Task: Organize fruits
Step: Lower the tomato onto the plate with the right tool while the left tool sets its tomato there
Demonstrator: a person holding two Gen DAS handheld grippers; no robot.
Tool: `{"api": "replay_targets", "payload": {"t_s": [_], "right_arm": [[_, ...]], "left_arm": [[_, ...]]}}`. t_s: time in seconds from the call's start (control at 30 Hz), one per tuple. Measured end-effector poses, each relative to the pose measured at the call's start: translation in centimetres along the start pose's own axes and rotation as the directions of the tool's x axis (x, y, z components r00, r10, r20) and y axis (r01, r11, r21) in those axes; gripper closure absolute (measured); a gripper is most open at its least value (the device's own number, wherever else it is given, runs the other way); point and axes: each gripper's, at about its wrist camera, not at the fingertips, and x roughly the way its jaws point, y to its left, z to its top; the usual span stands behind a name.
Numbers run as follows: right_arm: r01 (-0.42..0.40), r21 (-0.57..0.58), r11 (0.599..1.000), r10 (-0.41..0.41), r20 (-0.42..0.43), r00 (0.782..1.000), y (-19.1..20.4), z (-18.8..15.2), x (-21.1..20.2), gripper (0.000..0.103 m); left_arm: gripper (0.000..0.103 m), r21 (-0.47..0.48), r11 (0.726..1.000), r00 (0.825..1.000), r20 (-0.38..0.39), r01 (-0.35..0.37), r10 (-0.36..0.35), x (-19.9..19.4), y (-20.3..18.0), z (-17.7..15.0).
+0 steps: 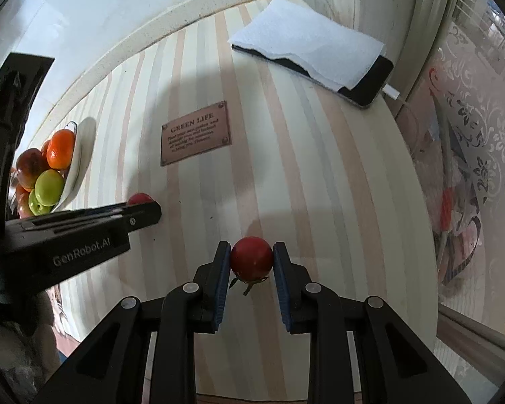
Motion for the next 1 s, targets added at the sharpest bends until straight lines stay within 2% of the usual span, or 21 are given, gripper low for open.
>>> {"api": "replay_targets", "payload": {"t_s": [0.23, 0.37, 0.5, 0.63, 0.77, 1.0], "right_arm": [[-0.028, -0.022, 0.999, 0.029, 0.034, 0.999, 1.0, 0.4, -2.0, 0.075], [-0.063, -0.062, 0.996, 0.067, 0.051, 0.996, 3.2, 0.9, -3.0, 0.075], [-0.11, -0.134, 0.985, 0.118, 0.05, 0.992, 7.0, 1.9, -3.3, 0.075], [-0.154, -0.199, 0.968, 0.162, 0.026, 0.986, 11.5, 2.7, -2.4, 0.075], [-0.205, -0.259, 0.944, 0.211, -0.003, 0.978, 17.0, 3.9, -0.4, 0.075], [-0.286, -0.256, 0.923, 0.27, -0.096, 0.958, 23.3, 6.5, 3.8, 0.075]], "left_arm": [[0.077, -0.054, 0.997, 0.997, 0.056, 0.052, -0.049, -3.6, 1.9, -1.3], [0.077, -0.11, 0.991, 0.993, 0.103, 0.076, -0.065, -6.3, 5.5, -2.5], [0.077, -0.189, 0.978, 0.986, 0.158, 0.086, -0.056, -8.9, 9.7, -4.1], [0.077, -0.289, 0.952, 0.978, 0.203, 0.102, -0.043, -11.1, 14.4, -6.0], [0.077, -0.388, 0.917, 0.974, 0.228, 0.092, -0.001, -12.6, 19.7, -7.0], [0.077, -0.532, 0.84, 0.974, 0.224, 0.102, 0.023, -12.2, 28.2, -7.1]]}}
